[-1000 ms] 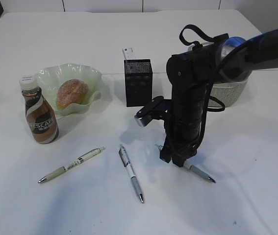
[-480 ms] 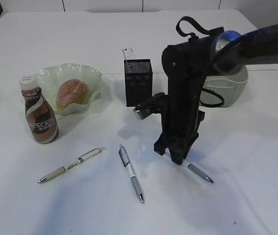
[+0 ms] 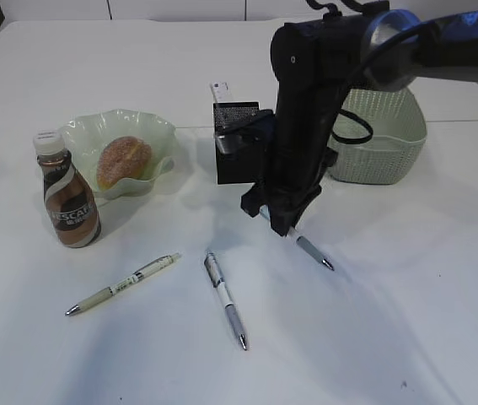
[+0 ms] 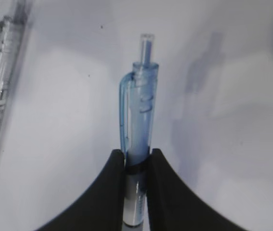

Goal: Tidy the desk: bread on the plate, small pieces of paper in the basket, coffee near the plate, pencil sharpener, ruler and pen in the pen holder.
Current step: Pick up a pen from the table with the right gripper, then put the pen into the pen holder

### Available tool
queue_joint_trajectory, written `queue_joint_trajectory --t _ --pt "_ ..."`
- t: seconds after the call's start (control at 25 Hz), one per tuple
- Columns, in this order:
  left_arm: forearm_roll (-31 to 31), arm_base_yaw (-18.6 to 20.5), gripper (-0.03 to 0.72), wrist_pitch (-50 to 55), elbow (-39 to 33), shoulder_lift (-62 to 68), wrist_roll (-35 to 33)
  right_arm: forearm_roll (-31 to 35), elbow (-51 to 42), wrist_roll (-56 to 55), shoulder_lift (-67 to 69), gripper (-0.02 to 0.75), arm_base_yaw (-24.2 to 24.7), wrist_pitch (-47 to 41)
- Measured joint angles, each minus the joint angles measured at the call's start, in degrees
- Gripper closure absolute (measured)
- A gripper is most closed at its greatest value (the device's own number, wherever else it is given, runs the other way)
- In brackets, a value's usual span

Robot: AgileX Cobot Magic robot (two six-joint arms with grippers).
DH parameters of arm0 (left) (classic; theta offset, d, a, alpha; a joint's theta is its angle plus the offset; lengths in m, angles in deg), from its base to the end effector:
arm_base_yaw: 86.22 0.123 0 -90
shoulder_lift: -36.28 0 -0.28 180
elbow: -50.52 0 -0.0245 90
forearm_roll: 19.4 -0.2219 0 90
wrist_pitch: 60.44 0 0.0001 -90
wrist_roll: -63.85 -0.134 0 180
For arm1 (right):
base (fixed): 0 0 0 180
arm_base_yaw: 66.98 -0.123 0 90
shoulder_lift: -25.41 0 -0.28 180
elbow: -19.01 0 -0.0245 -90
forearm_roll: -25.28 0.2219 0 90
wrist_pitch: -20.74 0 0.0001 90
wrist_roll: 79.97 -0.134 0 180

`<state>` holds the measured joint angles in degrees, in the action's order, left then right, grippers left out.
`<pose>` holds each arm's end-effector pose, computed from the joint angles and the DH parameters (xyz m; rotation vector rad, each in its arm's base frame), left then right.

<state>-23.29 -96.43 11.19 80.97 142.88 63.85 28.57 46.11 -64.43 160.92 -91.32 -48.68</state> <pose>0.3567 -0.0555 0.3551 0.2327 2.5649 0.0244 0.3825 0.1809 0.1387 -1.0315 2.9305 0.0884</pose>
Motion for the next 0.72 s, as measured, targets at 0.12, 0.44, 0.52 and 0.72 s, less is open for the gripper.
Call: queue_joint_trajectory --t 0.12,0.44,0.52,0.72 --pt "0.00 0.00 0.324 0.00 0.00 0.00 0.00 0.00 2.91 -0.11 0.12 0.634 0.00 -0.11" --pt "0.00 0.00 0.330 0.00 0.00 0.00 0.00 0.31 9.83 -0.21 0.30 0.635 0.00 0.72" --pt "0.00 0.00 0.330 0.00 0.00 0.00 0.00 1.31 11.04 -0.21 0.30 0.635 0.00 0.97" --pt "-0.09 0.00 0.330 0.00 0.00 0.00 0.00 3.52 11.27 -0.21 0.30 0.635 0.00 3.04"
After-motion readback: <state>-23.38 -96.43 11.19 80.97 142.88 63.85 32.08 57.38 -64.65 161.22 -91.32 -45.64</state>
